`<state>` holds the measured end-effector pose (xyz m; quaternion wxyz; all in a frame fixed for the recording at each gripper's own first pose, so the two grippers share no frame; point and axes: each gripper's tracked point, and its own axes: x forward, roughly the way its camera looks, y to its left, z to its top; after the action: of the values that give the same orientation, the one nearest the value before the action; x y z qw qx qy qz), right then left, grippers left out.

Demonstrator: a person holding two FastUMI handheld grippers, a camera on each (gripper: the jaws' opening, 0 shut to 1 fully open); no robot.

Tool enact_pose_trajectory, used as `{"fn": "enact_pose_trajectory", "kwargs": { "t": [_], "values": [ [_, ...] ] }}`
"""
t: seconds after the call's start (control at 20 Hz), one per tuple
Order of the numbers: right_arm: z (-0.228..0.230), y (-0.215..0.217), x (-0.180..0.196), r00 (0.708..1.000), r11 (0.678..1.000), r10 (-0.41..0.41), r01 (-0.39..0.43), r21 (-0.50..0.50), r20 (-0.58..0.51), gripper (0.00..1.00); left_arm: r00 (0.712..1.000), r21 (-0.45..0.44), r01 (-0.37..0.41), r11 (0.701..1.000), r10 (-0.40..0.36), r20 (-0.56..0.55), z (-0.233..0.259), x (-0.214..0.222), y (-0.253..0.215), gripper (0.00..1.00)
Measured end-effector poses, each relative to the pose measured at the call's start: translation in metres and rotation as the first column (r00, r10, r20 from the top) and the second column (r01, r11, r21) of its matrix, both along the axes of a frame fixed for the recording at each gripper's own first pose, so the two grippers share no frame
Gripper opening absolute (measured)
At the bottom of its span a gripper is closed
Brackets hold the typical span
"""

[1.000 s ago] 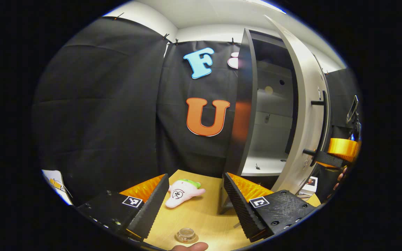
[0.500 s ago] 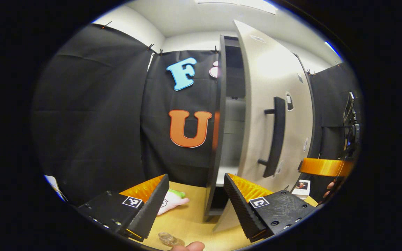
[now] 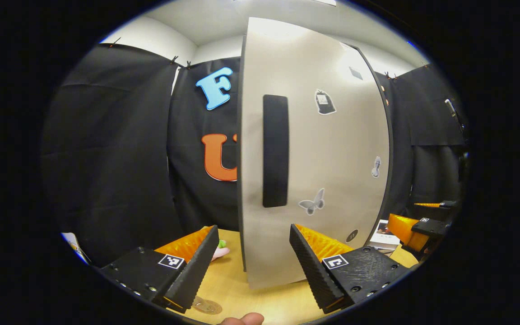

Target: Open the cabinet door with the right hand, grasp the bottle in the cabinet with the left hand and place it on the coaster, then close the cabinet door with the right hand.

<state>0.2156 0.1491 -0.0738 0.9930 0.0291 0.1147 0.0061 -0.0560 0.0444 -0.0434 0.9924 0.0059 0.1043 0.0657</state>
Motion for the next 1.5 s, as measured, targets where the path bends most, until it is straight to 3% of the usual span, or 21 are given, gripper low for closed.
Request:
{"fn": "enact_pose_trajectory", "kwargs": {
  "t": [0.05,0.2,0.4,0.6,0.9,1.5],
  "values": [
    [-0.004,-0.002,-0.003,0.999,0.999,-0.036,0.036,0.008,-0.028,1.0,1.0,0.011,0.023,1.0,-0.023,0.009,0.003,0.002,-0.008,0.95],
    [0.004,0.01,-0.002,1.0,1.0,-0.018,0.018,-0.007,-0.024,1.0,0.995,0.023,0.089,0.996,-0.09,0.033,0.012,0.01,-0.026,0.96],
    [0.037,0.019,0.005,0.997,0.998,-0.033,0.036,-0.045,0.077,1.0,0.987,-0.033,0.157,0.987,-0.156,0.043,0.003,0.025,-0.04,0.96],
    [0.051,0.034,0.011,0.994,0.996,-0.006,0.015,-0.085,0.11,0.98,0.983,-0.072,0.158,0.985,-0.151,0.102,0.018,0.034,-0.035,0.96],
    [0.063,0.051,0.011,0.987,0.988,0.043,-0.02,-0.152,0.152,1.0,0.987,-0.037,0.133,0.99,-0.13,0.09,0.021,0.044,-0.035,0.95],
    [0.051,0.048,0.012,0.993,0.994,0.014,-0.001,-0.112,0.115,1.0,0.988,-0.036,0.141,0.989,-0.138,0.068,0.018,0.043,-0.035,0.95]
  ]
}}
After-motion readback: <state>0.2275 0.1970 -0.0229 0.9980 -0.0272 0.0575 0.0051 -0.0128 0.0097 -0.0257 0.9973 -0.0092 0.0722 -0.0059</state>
